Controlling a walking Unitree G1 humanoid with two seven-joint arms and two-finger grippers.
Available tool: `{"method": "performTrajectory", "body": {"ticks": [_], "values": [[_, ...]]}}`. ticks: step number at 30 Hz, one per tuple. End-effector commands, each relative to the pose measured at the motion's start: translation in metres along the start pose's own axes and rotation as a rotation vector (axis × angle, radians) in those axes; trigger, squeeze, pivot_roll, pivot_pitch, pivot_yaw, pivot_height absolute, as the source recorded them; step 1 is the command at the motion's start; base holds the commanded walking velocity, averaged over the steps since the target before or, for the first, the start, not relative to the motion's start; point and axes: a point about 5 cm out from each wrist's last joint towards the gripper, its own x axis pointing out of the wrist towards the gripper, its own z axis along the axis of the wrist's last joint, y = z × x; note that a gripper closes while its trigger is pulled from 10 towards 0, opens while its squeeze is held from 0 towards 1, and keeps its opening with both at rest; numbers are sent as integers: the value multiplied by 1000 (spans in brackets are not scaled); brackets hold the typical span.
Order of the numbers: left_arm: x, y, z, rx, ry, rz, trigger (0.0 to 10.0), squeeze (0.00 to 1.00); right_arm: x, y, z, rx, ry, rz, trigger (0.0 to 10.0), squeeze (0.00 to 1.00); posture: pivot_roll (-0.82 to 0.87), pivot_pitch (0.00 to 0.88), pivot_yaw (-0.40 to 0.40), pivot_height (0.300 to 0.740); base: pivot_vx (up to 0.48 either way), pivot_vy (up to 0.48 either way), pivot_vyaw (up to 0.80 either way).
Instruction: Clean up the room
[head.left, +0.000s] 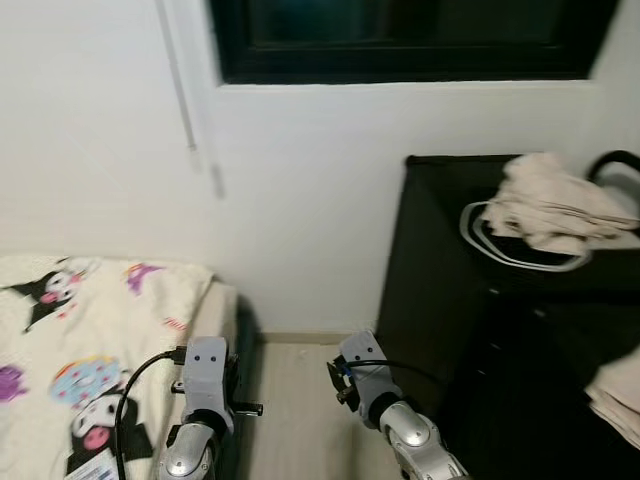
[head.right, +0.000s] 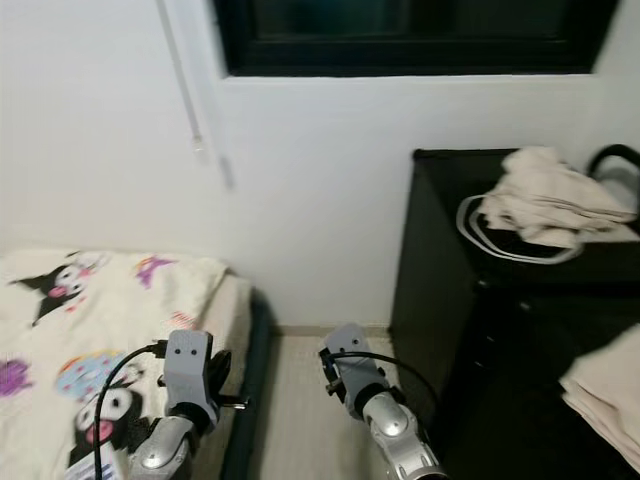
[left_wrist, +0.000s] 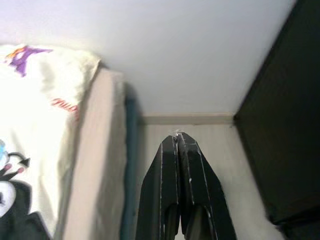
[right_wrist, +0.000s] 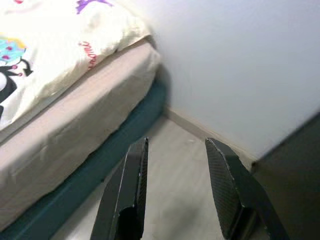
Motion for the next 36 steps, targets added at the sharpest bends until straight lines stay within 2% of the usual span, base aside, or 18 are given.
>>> {"method": "performTrajectory", "body": {"ticks": [1, 11, 12, 26, 30, 36], "values": [[0, 0, -1, 18, 9, -14, 10000, 0, 1, -3, 3, -4, -5, -3, 10000, 0, -28, 0, -30, 740, 0, 0, 800], [-1, -3, 2, 9, -9, -43, 10000, 0, 1, -3, 4, 1, -16, -8, 10000, 0, -34, 0, -24, 740, 0, 0, 784], [-1, -4, 2, 7, -11, -50, 10000, 0, 0, -3, 4, 21, -21, -11, 10000, 0, -34, 0, -25, 740, 0, 0, 0], [0, -8, 4, 38, -16, -61, 10000, 0, 0, -5, 4, 24, -20, -24, 10000, 0, -39, 0, -21, 740, 0, 0, 0], [3, -12, 10, 21, -29, -72, 10000, 0, 1, -5, 5, 28, -20, -23, 10000, 0, -36, 0, -23, 740, 0, -420, 0], [3, -11, 8, 25, -22, -64, 10000, 0, 0, -4, 4, 30, -18, -18, 10000, 0, -40, 0, -21, 740, 0, -474, 0]]}}
